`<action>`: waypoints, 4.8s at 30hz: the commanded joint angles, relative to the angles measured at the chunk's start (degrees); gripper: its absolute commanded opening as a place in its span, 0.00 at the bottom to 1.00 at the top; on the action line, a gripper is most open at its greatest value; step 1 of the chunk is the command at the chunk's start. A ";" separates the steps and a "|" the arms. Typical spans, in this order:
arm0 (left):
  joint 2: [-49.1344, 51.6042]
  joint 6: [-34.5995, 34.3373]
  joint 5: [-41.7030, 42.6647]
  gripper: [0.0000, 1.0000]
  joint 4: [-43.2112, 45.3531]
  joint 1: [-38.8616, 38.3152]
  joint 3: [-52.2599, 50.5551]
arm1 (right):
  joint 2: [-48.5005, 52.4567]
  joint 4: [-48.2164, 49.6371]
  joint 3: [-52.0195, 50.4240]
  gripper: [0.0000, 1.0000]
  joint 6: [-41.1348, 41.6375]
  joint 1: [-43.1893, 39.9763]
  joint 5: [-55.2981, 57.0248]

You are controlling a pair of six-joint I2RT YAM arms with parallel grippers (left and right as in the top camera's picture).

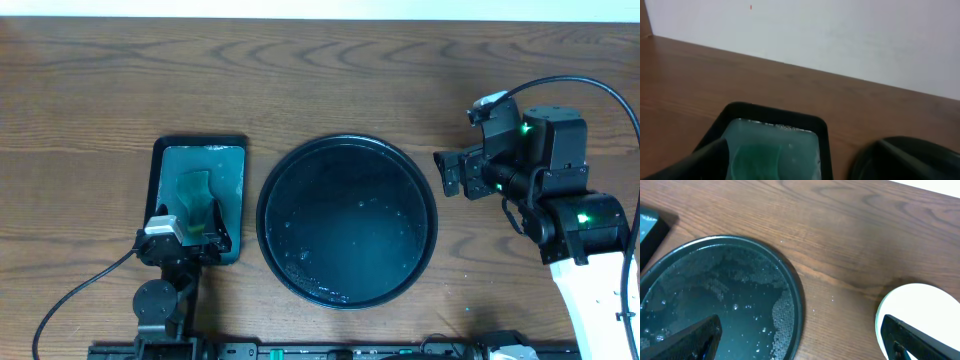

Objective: Clean dirty plates on tray and stack at the side

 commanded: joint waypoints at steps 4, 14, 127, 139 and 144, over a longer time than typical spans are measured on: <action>-0.48 1.64 0.44 0.91 -3.02 0.17 -0.33 | 0.07 -0.07 0.74 0.99 -0.61 0.28 0.28; -0.35 1.40 0.55 0.91 -2.84 0.20 -0.33 | 0.07 -0.07 0.74 0.99 -0.61 0.28 0.31; -0.35 1.40 0.55 0.92 -2.84 0.17 -0.33 | -64.13 43.71 -66.75 0.99 4.57 0.24 4.42; -0.35 1.40 0.55 0.92 -2.84 0.17 -0.33 | -64.13 43.71 -66.75 0.99 4.57 0.24 4.42; -0.35 1.40 0.52 0.92 -2.84 0.20 -0.33 | -64.13 43.71 -66.75 0.99 4.57 0.24 4.42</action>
